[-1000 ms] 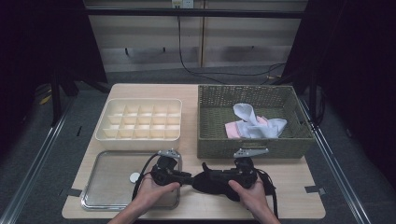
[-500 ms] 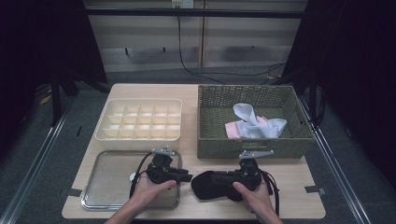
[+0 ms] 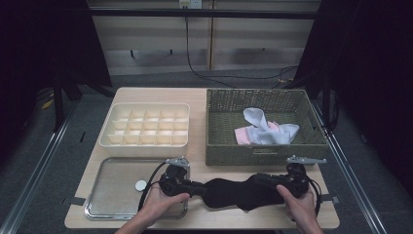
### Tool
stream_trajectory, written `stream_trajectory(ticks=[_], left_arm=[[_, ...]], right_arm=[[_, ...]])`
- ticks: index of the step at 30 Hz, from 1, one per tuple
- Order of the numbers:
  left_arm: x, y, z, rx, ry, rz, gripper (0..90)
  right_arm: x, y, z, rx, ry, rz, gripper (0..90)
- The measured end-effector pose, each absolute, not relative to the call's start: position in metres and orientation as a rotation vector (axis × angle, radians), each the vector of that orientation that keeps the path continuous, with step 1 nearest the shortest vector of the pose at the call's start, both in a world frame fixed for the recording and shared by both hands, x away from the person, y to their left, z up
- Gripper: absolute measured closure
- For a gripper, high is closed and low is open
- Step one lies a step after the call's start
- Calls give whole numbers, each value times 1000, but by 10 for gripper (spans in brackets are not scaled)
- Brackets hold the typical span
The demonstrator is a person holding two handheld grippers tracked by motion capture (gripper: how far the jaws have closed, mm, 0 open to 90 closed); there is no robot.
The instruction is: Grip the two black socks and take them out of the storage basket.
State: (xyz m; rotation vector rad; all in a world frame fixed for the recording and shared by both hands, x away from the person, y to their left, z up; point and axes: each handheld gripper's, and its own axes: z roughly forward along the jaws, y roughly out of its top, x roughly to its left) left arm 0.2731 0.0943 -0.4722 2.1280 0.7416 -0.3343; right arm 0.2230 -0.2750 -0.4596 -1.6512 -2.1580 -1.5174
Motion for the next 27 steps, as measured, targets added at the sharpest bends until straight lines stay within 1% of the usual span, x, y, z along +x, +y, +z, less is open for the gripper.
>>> stream_trajectory(ticks=[4,6,9,11,12,14,15,17,19,22,27], left_arm=[[269,91,-475,2151,740,-325,659],[270,91,-477,2158,736,-342,643],[271,90,-479,2165,748,-340,613],[272,89,-481,2167,758,-339,594],[271,88,-482,2169,776,-331,577],[272,87,-484,2187,788,-340,528],[272,86,-485,2199,782,-335,527],[272,85,-486,2185,795,-344,527],[272,85,-487,2184,795,-341,547],[272,85,-488,2194,801,-323,581],[272,84,-489,2194,787,-339,601]], right_arm=[[219,-301,-470,-1767,-2108,-1523,726],[219,-308,-475,-1798,-2091,-1498,689],[220,-308,-480,-1816,-2094,-1459,627],[222,-304,-482,-1821,-2128,-1430,610],[223,-303,-482,-1822,-2142,-1417,617],[225,-300,-483,-1823,-2159,-1401,689],[225,-298,-483,-1824,-2167,-1387,762],[224,-295,-482,-1799,-2173,-1394,828],[222,-292,-479,-1757,-2172,-1425,849],[218,-282,-474,-1689,-2158,-1479,854],[215,-253,-471,-1535,-2199,-1485,827]])
